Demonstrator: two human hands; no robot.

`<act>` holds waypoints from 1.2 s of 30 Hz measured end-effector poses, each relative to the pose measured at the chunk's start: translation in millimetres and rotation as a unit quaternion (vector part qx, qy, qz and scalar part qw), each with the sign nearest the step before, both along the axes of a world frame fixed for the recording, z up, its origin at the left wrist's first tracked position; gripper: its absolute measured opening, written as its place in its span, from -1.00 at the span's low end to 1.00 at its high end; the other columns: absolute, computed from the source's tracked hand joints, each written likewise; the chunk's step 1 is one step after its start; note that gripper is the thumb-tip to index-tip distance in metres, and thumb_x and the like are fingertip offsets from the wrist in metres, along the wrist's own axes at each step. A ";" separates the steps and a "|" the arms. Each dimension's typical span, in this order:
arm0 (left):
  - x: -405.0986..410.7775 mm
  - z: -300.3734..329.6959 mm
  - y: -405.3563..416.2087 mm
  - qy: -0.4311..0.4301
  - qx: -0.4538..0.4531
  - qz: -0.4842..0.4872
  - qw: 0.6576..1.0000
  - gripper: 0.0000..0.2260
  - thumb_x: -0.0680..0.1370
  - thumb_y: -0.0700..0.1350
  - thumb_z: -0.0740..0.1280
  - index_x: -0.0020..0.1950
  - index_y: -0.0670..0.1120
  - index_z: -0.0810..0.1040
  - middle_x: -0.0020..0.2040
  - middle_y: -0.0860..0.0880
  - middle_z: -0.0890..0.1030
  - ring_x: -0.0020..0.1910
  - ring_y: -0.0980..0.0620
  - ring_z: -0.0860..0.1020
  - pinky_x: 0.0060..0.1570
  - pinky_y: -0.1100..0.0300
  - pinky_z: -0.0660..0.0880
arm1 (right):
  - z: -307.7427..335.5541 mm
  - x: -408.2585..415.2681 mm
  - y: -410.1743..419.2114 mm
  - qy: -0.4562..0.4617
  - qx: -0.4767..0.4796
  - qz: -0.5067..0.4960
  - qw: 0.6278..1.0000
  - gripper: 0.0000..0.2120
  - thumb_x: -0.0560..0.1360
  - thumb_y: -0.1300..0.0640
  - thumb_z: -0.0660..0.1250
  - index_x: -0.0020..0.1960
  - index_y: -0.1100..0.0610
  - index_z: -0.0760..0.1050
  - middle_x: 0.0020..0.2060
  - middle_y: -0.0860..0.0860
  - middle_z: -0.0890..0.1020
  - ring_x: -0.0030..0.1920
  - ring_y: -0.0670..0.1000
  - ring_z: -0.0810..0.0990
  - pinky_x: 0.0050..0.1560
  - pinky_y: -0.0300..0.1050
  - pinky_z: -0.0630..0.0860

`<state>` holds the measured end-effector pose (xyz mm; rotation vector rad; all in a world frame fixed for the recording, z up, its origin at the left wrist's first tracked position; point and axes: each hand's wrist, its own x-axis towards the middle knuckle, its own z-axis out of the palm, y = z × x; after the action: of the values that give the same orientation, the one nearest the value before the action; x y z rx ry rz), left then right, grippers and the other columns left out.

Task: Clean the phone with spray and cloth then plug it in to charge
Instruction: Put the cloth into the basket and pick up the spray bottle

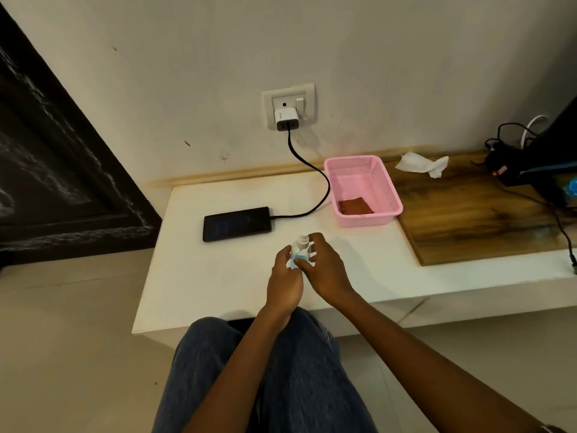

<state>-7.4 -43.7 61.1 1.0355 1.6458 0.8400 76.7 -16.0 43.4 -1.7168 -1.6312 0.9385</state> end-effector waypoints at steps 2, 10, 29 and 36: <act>3.6 -2.6 6.7 0.005 0.022 -0.013 1.000 -0.58 0.65 -0.13 0.12 0.51 0.01 0.17 0.51 -0.01 0.26 0.42 -0.05 0.33 0.32 0.14 0.31 | 2.8 6.8 4.0 0.024 0.006 -0.015 1.000 -0.54 0.49 0.07 0.34 0.33 0.13 0.31 0.26 0.10 0.51 0.19 0.08 0.54 0.21 -0.07 0.47; 31.5 -39.8 54.7 0.144 0.017 -0.168 0.975 -0.39 0.60 -0.03 0.23 0.56 -0.06 -0.01 0.57 -0.05 0.07 0.53 -0.08 0.10 0.48 0.01 0.09 | 42.7 67.7 67.4 0.049 0.123 -0.102 0.986 -0.67 0.48 0.15 0.37 0.20 0.18 0.42 0.05 0.08 0.59 0.03 0.05 0.58 0.07 -0.09 0.53; 30.0 -113.7 83.4 0.403 0.019 -0.273 0.874 0.11 0.32 0.51 0.19 0.47 -0.03 -0.45 0.48 -0.07 -0.48 0.44 -0.13 -0.47 0.38 -0.09 -0.41 | -4.6 118.2 207.3 -0.057 0.104 -0.158 0.980 -0.62 0.49 0.15 0.35 0.25 0.21 0.36 0.15 0.13 0.56 0.12 0.11 0.55 0.12 -0.06 0.48; 30.9 -114.2 84.2 0.406 0.020 -0.267 0.874 0.11 0.31 0.51 0.18 0.47 -0.01 -0.46 0.47 -0.06 -0.49 0.44 -0.12 -0.47 0.39 -0.10 -0.39 | -9.0 112.6 218.5 -0.095 0.106 -0.149 0.979 -0.58 0.51 0.07 0.32 0.31 0.17 0.32 0.21 0.11 0.54 0.18 0.11 0.53 0.23 0.03 0.48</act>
<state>23.6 40.5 -53.0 1.9288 1.8366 0.0332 189.3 202.5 34.5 -1.8781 -1.4724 0.4532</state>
